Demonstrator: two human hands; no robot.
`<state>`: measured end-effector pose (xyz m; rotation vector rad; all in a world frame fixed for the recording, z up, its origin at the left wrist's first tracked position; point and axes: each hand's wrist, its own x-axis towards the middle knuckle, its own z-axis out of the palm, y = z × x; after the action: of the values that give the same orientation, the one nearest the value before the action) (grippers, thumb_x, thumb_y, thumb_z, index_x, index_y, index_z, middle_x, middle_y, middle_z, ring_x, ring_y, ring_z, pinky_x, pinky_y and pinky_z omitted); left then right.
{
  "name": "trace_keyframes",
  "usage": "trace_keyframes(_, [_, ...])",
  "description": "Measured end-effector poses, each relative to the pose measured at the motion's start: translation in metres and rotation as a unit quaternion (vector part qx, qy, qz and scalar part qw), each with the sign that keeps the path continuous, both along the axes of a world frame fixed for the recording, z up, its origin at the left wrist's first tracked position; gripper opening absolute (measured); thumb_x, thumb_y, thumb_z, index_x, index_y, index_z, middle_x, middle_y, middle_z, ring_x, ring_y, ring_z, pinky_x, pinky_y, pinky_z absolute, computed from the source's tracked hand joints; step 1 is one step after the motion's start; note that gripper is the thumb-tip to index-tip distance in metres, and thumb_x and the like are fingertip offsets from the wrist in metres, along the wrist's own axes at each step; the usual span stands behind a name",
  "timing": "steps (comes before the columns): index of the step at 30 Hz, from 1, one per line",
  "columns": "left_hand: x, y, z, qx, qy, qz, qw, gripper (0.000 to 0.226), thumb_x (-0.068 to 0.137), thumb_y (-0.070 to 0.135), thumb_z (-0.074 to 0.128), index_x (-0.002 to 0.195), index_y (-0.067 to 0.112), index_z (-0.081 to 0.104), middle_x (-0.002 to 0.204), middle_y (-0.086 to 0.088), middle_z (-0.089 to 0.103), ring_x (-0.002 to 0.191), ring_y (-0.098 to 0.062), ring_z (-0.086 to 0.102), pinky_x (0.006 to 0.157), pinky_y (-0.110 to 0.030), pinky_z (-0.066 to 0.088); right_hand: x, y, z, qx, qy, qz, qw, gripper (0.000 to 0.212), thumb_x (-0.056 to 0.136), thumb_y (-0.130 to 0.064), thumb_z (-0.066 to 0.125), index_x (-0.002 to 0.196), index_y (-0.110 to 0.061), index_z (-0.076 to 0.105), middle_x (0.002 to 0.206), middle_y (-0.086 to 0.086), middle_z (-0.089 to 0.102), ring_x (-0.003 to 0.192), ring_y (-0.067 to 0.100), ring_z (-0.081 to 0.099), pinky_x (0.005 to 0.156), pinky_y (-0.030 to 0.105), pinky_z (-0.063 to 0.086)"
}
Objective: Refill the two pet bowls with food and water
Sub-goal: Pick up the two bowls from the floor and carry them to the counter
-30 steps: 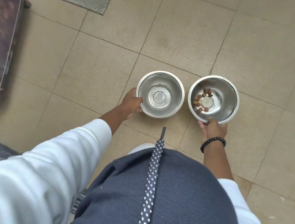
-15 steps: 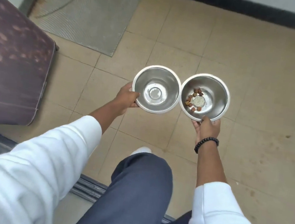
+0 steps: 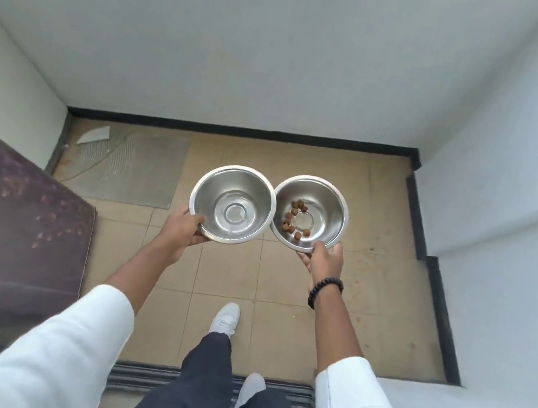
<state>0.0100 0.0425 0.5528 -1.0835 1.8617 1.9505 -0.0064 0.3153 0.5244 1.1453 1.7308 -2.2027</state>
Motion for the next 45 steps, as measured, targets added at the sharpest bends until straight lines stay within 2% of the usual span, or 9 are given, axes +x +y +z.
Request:
trace_keyframes(7, [0.045,0.035,0.105,0.018,0.036,-0.023,0.999,0.035,0.092,-0.001,0.052,0.126,0.008,0.056,0.100,-0.011,0.066,0.071,-0.023,0.072,0.056,-0.027,0.059,0.067,0.037,0.114,0.015,0.035,-0.035,0.999,0.028,0.089,-0.001,0.053,0.106,-0.024,0.054,0.115,0.009,0.064,0.095,0.025,0.071,0.061,0.030,0.060])
trace_keyframes(15, [0.073,0.057,0.180,0.004,0.093,-0.114,0.989,0.028,0.091,-0.002,0.052,0.118,0.004,0.058,0.090,-0.014,0.065,0.058,-0.020,0.073,0.051,-0.026,0.058,0.141,0.063,0.179,-0.008,0.082,-0.096,0.992,0.041,0.091,-0.001,0.052,0.129,-0.015,0.051,0.117,0.013,0.064,0.089,0.025,0.073,0.063,0.032,0.061])
trace_keyframes(21, [0.095,0.070,0.204,0.018,0.110,-0.208,0.972,0.027,0.090,-0.001,0.053,0.116,0.005,0.057,0.086,-0.015,0.064,0.057,-0.022,0.072,0.050,-0.024,0.057,0.207,0.068,0.204,-0.024,0.120,-0.181,0.976,0.029,0.090,-0.003,0.057,0.115,-0.019,0.054,0.107,0.010,0.068,0.080,0.019,0.074,0.057,0.027,0.059])
trace_keyframes(25, [0.127,0.082,0.213,0.048,0.110,-0.262,0.958,0.023,0.089,-0.001,0.054,0.110,0.007,0.058,0.088,-0.014,0.062,0.058,-0.024,0.072,0.049,-0.023,0.057,0.268,0.069,0.214,-0.012,0.135,-0.239,0.961,0.033,0.089,-0.002,0.054,0.120,-0.012,0.057,0.111,0.011,0.067,0.091,0.025,0.073,0.063,0.032,0.060])
trace_keyframes(29, [0.166,0.093,0.218,0.059,0.106,-0.310,0.943,0.024,0.090,-0.002,0.052,0.111,0.005,0.057,0.089,-0.017,0.064,0.067,-0.031,0.071,0.049,-0.023,0.057,0.327,0.067,0.223,-0.008,0.141,-0.287,0.947,0.036,0.090,0.000,0.051,0.124,-0.012,0.053,0.111,0.010,0.064,0.092,0.025,0.071,0.060,0.029,0.060])
trace_keyframes(35, [0.219,0.094,0.219,0.057,0.107,-0.353,0.928,0.026,0.088,-0.003,0.052,0.112,0.005,0.058,0.093,-0.022,0.065,0.064,-0.031,0.073,0.051,-0.025,0.058,0.402,0.062,0.231,-0.014,0.142,-0.304,0.942,0.067,0.091,0.002,0.051,0.152,-0.012,0.029,0.115,0.003,0.052,0.089,0.018,0.068,0.065,0.031,0.061])
trace_keyframes(39, [0.246,0.093,0.225,0.052,0.115,-0.376,0.918,0.029,0.089,-0.002,0.053,0.116,0.008,0.059,0.096,-0.021,0.065,0.066,-0.030,0.073,0.052,-0.026,0.058,0.442,0.061,0.233,-0.012,0.142,-0.307,0.941,0.056,0.091,0.002,0.052,0.144,-0.012,0.039,0.133,0.013,0.054,0.097,0.021,0.069,0.064,0.030,0.060])
trace_keyframes(42, [0.276,0.105,0.230,0.048,0.117,-0.395,0.910,0.032,0.089,-0.003,0.053,0.120,0.006,0.059,0.098,-0.020,0.065,0.070,-0.031,0.072,0.053,-0.026,0.059,0.480,0.069,0.236,-0.009,0.144,-0.312,0.939,0.050,0.092,0.000,0.052,0.139,-0.013,0.043,0.130,0.015,0.056,0.104,0.024,0.067,0.064,0.029,0.060])
trace_keyframes(45, [0.310,0.127,0.236,0.052,0.118,-0.410,0.903,0.032,0.090,-0.004,0.052,0.120,0.005,0.058,0.100,-0.021,0.064,0.074,-0.033,0.070,0.052,-0.026,0.059,0.522,0.086,0.235,-0.006,0.147,-0.313,0.938,0.046,0.092,-0.001,0.051,0.136,-0.012,0.045,0.123,0.015,0.060,0.099,0.022,0.069,0.064,0.028,0.060])
